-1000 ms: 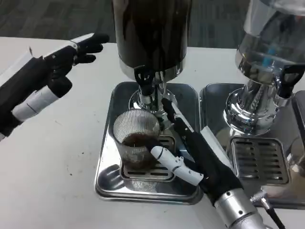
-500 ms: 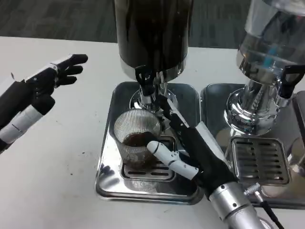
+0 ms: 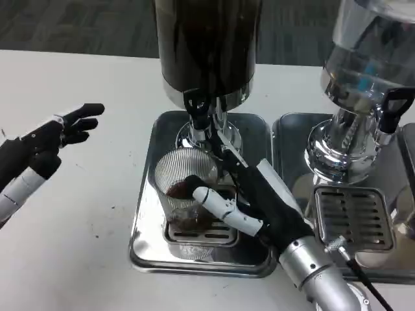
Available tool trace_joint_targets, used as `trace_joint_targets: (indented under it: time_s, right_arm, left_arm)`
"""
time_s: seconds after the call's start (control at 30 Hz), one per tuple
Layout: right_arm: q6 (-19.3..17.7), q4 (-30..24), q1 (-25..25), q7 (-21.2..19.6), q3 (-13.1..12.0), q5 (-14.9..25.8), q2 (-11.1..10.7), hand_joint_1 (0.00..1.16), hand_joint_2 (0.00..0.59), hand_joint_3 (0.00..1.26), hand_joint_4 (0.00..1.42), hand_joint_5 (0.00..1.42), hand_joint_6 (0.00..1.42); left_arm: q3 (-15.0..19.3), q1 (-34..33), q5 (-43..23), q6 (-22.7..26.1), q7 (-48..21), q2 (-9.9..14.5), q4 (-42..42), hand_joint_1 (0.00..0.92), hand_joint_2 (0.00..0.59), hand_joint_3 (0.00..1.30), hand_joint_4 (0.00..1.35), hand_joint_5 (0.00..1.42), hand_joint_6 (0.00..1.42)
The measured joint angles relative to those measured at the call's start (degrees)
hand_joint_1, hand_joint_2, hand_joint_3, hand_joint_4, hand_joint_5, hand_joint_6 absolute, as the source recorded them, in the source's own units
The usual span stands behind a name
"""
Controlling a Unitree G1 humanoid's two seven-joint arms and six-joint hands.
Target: Grasp the cup under the faucet to collect the drink, then remove the cup.
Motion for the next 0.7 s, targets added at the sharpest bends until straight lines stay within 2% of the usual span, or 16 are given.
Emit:
trace_joint_targets:
  time_s: [0.13,0.53,0.7]
  right_arm:
    - [-0.11,1.07,-0.73,1.25,0.23,0.00,-0.18,0.36,0.222,0.00,0.00,0.00,0.00]
    - [-1.18,2.50,-1.32,1.73,0.56,-0.10,-0.81,0.40,0.212,0.00,0.00,0.00,0.00]
    - [-1.18,2.60,-2.11,2.86,1.06,-0.34,-1.40,0.51,0.203,0.00,0.00,0.00,0.00]
  left_arm:
    - [0.05,0.40,0.00,0.28,0.02,0.01,-0.20,0.000,0.102,0.21,0.10,0.13,0.14]
    - [0.18,1.09,0.00,1.32,0.06,0.61,-0.25,0.000,0.103,0.23,0.12,0.14,0.14]
    - [0.19,1.09,0.00,1.54,0.07,0.74,-0.24,0.000,0.103,0.24,0.13,0.15,0.14]
